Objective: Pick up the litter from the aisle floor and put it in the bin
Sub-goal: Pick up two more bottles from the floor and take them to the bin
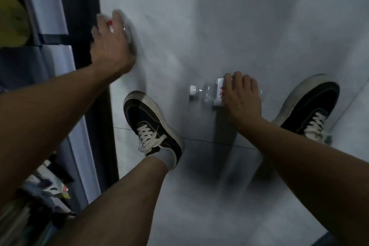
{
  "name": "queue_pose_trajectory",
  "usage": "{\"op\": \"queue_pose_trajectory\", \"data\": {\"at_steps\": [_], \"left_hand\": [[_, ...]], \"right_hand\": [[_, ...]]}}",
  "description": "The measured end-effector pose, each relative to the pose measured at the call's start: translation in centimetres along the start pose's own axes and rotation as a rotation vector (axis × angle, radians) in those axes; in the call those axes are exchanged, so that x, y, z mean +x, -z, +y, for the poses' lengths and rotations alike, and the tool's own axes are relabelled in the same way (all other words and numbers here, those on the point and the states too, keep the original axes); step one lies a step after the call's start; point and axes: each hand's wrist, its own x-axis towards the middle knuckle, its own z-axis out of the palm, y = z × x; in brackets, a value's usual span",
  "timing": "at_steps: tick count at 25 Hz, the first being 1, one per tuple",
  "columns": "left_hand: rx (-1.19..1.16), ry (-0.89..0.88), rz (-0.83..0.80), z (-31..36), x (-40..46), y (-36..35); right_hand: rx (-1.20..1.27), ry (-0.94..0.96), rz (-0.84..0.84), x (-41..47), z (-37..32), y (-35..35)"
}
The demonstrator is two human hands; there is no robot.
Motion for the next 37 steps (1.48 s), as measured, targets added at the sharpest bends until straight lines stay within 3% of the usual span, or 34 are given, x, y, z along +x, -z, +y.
{"op": "queue_pose_trajectory", "data": {"at_steps": [4, 9, 15, 20, 29, 33, 37], "left_hand": [[0.036, -0.017, 0.117, -0.2, 0.6, -0.5], [-0.075, -0.058, -0.018, 1.1, -3.4, 1.4], [-0.444, -0.054, -0.308, 8.4, -17.1, 11.6], [-0.603, -0.050, -0.348, 12.2, -30.4, 25.3], [-0.377, -0.296, -0.138, 13.4, -50.5, 49.0], [-0.343, -0.376, -0.116, 13.0, -56.1, 53.1], [-0.227, -0.505, -0.126, 11.4, -60.0, 54.0]], "right_hand": [[-0.017, 0.020, 0.020, 0.4, 0.4, -2.0], [0.099, 0.029, -0.076, -3.7, 1.5, 2.1], [0.197, 0.004, -0.050, -13.3, 3.4, 15.0], [0.234, 0.050, -0.016, -23.6, 6.7, 28.2], [0.209, -0.037, 0.126, -46.1, 13.4, 49.5], [0.391, -0.170, 0.198, -53.1, 13.6, 53.5], [0.487, -0.300, 0.165, -58.3, 12.4, 53.9]]}}
